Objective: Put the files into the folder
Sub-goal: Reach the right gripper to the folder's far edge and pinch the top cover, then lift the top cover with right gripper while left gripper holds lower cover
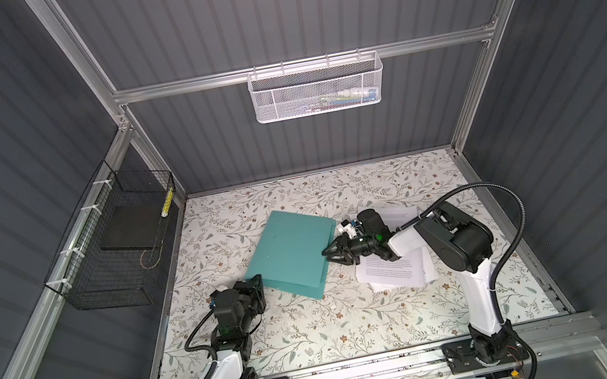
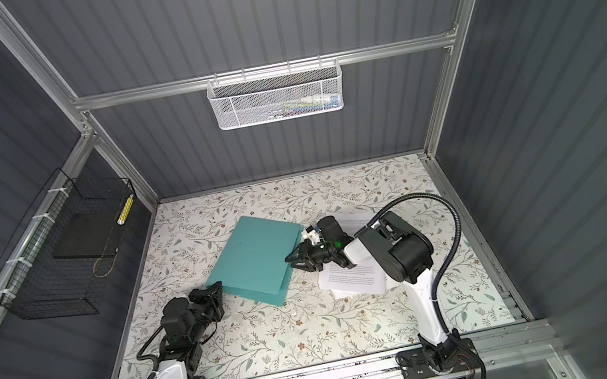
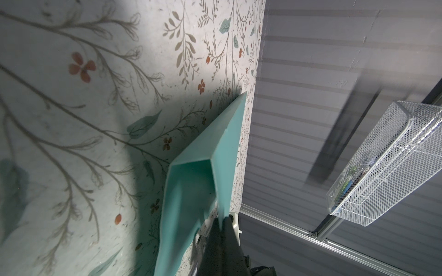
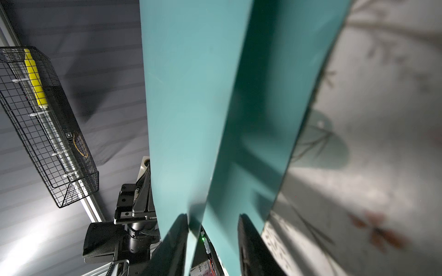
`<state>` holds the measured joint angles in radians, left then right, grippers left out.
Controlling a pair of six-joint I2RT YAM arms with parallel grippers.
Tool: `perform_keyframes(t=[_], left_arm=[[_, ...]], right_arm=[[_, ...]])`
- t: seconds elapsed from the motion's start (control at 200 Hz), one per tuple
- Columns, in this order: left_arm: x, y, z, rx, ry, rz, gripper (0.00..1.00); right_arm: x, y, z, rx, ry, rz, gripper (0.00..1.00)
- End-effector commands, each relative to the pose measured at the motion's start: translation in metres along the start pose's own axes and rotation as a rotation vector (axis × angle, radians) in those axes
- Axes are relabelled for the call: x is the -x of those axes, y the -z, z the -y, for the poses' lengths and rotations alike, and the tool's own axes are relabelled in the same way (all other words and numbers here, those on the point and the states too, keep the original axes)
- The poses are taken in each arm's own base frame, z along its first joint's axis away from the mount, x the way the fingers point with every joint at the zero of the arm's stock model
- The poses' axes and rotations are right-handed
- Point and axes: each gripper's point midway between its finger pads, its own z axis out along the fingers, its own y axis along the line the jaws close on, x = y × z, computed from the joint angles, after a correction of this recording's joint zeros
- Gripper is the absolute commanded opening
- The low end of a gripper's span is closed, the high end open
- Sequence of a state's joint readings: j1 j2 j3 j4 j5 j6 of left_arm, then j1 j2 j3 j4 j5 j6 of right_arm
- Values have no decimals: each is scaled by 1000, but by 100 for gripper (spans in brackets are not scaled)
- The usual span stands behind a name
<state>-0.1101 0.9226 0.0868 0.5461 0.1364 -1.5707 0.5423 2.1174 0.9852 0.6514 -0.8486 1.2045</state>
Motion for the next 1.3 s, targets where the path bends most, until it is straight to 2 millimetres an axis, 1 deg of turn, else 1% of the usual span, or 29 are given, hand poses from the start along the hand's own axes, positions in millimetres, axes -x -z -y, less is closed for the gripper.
perform_keyframes(t=[0.0,0.245,0.4,0.515,0.53,0.54,0.57,0.611,0.616,0.626,0.636,0.646,0.716,0.816,0.926,1.001,1.046,1.161,1.226,1.256,1.296], left_arm=[[-8,-2,4,-10,-37,-44,0],[-10,-5,-9,24,-67,-58,0],[-12,-7,-16,51,-99,-74,0],[-14,-9,-15,101,-211,-99,0],[-14,-9,-15,111,-230,-104,7],[-14,-10,-14,118,-242,-106,16],[-14,-9,-14,142,-268,-114,45],[-14,-9,-14,175,-297,-120,72],[-14,-8,-14,179,-301,-121,77],[-14,-8,-12,181,-313,-122,92],[-14,-8,-11,184,-324,-123,98],[-14,-8,-9,185,-335,-126,99],[-15,-6,3,216,-415,-144,100],[-11,-2,25,240,-567,-140,100],[5,7,46,241,-703,-49,100],[14,15,53,259,-742,3,100],[16,18,57,277,-768,13,100],[11,21,65,290,-858,-26,100],[0,24,69,246,-944,-51,100],[-3,26,70,237,-977,-48,100],[-2,30,70,262,-1014,-24,100]], right_arm=[[5,-3,-15,31,37,8,37],[14,-7,-24,52,53,22,34],[15,-7,-26,53,63,23,21],[15,-5,-28,51,70,26,9],[14,-5,-29,49,70,24,7],[14,-5,-29,48,73,25,7],[14,-5,-30,42,75,21,5],[15,-4,-31,30,77,19,1],[15,-4,-31,29,78,19,0],[14,-3,-33,27,81,18,0],[14,-3,-33,24,82,17,0],[15,-3,-33,21,84,18,0],[15,1,-38,-2,98,20,0],[17,7,-49,-28,125,30,0],[19,16,-59,-68,137,51,0],[18,22,-63,-94,133,48,0],[18,27,-70,-88,161,54,0],[17,41,-81,-108,192,62,0],[17,50,-89,-108,210,62,0],[18,55,-91,-110,216,71,0],[20,62,-93,-119,227,86,0]])
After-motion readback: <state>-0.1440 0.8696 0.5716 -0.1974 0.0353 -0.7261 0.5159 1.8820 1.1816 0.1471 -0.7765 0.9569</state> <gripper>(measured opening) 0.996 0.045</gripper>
